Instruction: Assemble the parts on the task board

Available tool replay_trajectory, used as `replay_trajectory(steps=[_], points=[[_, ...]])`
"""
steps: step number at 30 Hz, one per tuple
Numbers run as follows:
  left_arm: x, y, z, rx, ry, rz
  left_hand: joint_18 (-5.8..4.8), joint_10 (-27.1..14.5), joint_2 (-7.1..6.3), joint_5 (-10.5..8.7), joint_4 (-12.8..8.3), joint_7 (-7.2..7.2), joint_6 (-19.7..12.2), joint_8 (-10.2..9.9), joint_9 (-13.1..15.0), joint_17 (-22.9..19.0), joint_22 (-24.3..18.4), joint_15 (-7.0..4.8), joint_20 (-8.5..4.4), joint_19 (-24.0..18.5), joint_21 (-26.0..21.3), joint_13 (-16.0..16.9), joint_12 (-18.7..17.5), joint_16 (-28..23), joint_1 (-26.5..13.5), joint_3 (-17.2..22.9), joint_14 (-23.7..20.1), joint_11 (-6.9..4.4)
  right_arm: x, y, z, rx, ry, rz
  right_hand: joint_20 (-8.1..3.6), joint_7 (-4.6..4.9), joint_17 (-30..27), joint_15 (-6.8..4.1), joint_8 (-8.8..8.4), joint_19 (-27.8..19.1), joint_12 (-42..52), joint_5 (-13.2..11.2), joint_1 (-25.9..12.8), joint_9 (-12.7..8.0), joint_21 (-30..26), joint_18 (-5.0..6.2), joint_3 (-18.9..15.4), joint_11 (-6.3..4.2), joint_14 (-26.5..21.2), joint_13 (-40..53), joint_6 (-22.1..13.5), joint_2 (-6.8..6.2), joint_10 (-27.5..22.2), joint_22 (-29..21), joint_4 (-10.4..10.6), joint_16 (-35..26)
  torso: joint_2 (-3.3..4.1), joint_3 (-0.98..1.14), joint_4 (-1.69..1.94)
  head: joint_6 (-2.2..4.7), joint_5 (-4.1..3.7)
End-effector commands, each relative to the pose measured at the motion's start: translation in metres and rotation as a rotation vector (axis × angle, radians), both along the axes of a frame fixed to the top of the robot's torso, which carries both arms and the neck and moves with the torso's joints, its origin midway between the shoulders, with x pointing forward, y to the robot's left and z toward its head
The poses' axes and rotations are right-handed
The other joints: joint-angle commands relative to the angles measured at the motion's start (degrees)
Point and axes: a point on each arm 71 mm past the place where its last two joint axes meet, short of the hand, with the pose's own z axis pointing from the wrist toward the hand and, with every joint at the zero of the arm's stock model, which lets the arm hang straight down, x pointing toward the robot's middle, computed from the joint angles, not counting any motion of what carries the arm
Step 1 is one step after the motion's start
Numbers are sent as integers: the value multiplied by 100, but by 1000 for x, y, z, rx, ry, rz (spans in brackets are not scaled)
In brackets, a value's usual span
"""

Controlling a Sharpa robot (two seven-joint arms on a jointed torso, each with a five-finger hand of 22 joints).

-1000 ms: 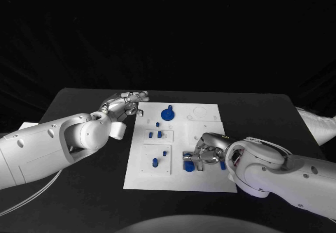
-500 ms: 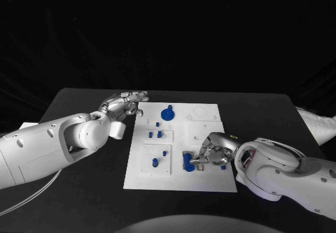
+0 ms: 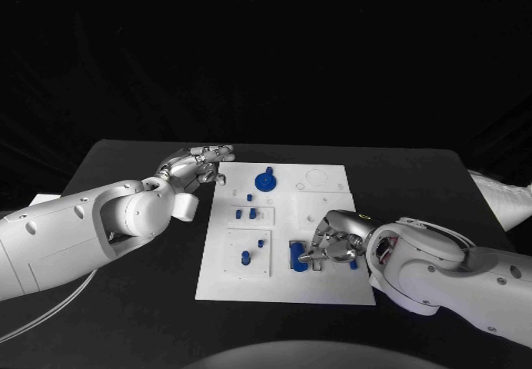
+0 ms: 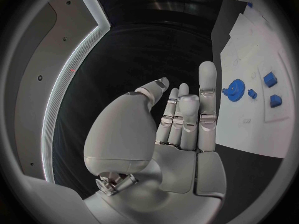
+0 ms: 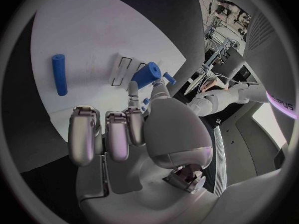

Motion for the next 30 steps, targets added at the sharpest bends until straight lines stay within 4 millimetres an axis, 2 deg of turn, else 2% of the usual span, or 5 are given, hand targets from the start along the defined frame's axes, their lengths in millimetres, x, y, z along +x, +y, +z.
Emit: replay_trajectory(steps=[1, 9, 18, 23, 30], points=[[-1, -2, 1, -8, -9, -19, 99, -24, 26, 24, 4, -6, -37, 35, 0, -4, -7, -1, -5, -28, -34, 6, 27, 6, -11, -29, -47, 3, 1, 1, -3, -29, 0, 9, -22, 12, 814, -10, -9, 128, -25, 31, 125, 19, 19, -33, 3, -44, 425, 683, 0, 29, 252, 135, -74, 25, 6, 2, 2, -20, 13], [-1, -2, 1, -8, -9, -19, 99, -24, 26, 24, 4, -6, -37, 35, 0, -4, -7, -1, -5, -28, -34, 6, 27, 6, -11, -29, -47, 3, 5, 3, -8, -52, -8, 7, -22, 8, 819, -14, -21, 128, -37, -77, 281, 57, 19, -34, 59, -48, 426, 687, -1, 90, 253, 139, -186, 25, -1, 4, -7, -37, 22], [-1, -3, 1, -8, -8, -20, 99, -24, 26, 24, 4, -6, -37, 35, 0, -4, -7, -1, -5, -28, -34, 6, 27, 6, -11, -29, -47, 3, 6, 8, -10, -59, -31, 17, -25, 3, 820, -17, -31, 129, -35, -180, 397, 86, 20, -34, 100, -52, 426, 697, 0, 95, 257, 144, -286, 24, -2, 8, -12, -37, 6], [-1, -3, 1, -8, -8, -20, 99, -24, 26, 24, 4, -6, -37, 35, 0, -4, -7, -1, -5, -28, -34, 6, 27, 6, -11, -29, -47, 3, 5, 8, -10, -61, -34, 21, -26, 4, 818, -17, -34, 128, -36, -241, 426, 101, 18, -34, 96, -52, 426, 701, 4, 58, 259, 142, -329, 22, 3, 2, -7, -28, -6], [-1, -2, 1, -8, -9, -19, 99, -24, 26, 24, 4, -6, -37, 35, 0, -4, -7, -1, -5, -28, -34, 6, 27, 6, -11, -29, -47, 3, 3, -2, -3, 8, -77, -14, -21, 38, 790, -4, -88, 119, -41, -213, 345, 97, 1, -29, 68, -29, 420, 704, -64, 42, 258, 118, -292, 7, -6, 9, -14, -24, -3]])
